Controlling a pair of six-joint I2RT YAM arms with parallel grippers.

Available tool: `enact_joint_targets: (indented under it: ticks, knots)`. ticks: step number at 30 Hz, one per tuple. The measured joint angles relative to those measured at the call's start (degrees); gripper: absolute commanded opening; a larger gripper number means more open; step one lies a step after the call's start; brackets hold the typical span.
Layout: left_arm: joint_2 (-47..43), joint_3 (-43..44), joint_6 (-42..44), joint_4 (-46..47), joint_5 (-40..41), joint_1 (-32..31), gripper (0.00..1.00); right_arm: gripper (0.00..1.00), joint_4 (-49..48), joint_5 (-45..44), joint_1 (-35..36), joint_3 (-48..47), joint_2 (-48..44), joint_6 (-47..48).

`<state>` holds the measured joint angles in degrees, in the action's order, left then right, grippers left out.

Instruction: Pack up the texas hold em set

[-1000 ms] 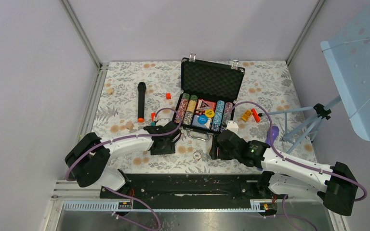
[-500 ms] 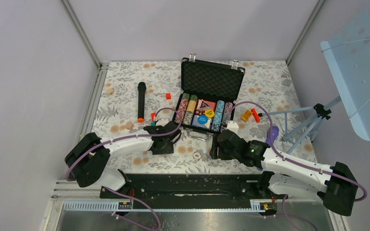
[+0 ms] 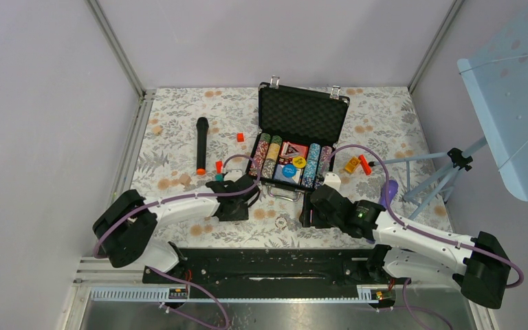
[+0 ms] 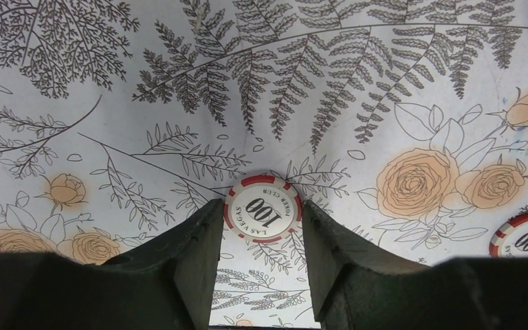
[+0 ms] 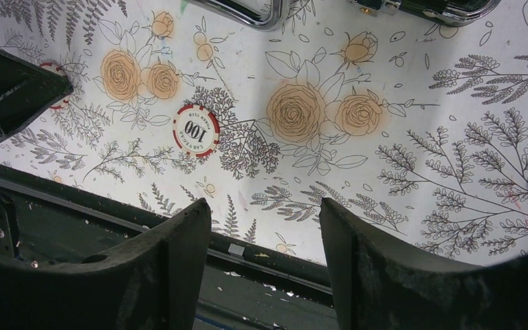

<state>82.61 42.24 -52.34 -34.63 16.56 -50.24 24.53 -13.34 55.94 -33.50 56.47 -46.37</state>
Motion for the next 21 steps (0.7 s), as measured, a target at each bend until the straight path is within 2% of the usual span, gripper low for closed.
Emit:
enact_joint_targets:
  ticks: [3, 11, 21]
  knots:
    - [0.00, 0.00, -0.02, 0.13, 0.02, -0.52, 0.45, 0.66, 0.00, 0.00, -0.17, 0.00, 0.00, 0.00]
    - [0.00, -0.07, -0.20, 0.57, 0.17, -1.29, 0.52, 0.66, 0.00, 0.00, -0.20, 0.00, 0.07, 0.02]
    - [-0.04, -0.26, -0.17, 0.92, 0.37, -1.57, 0.50, 0.66, 0.00, 0.15, -0.24, 0.00, 0.24, 0.02]
